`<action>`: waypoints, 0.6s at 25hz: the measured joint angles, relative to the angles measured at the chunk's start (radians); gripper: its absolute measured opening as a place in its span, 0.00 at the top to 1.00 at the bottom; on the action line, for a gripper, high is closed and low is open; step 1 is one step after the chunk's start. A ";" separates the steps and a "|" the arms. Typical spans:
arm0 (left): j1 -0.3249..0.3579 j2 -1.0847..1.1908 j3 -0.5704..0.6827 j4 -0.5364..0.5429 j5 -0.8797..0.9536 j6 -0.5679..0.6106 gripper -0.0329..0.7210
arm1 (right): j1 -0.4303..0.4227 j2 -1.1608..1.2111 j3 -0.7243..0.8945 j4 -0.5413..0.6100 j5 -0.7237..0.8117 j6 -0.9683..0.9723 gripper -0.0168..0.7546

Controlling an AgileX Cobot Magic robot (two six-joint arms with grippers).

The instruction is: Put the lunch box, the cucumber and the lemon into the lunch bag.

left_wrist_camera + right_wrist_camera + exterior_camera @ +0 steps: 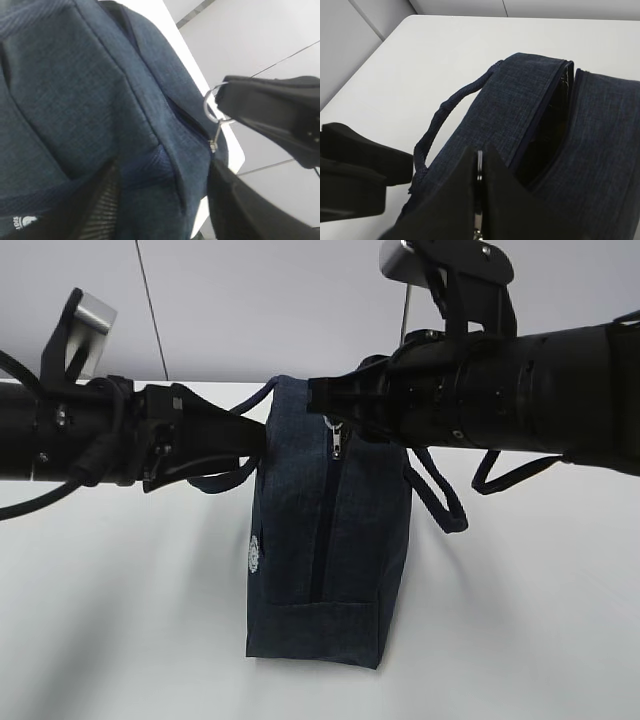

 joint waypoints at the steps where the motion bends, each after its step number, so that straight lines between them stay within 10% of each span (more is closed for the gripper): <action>1: 0.000 0.014 0.000 0.002 0.004 0.000 0.45 | 0.000 0.000 0.000 0.000 0.002 0.000 0.98; 15: -0.048 0.079 -0.004 -0.014 0.035 -0.002 0.55 | 0.000 0.000 0.000 -0.002 0.005 0.000 0.98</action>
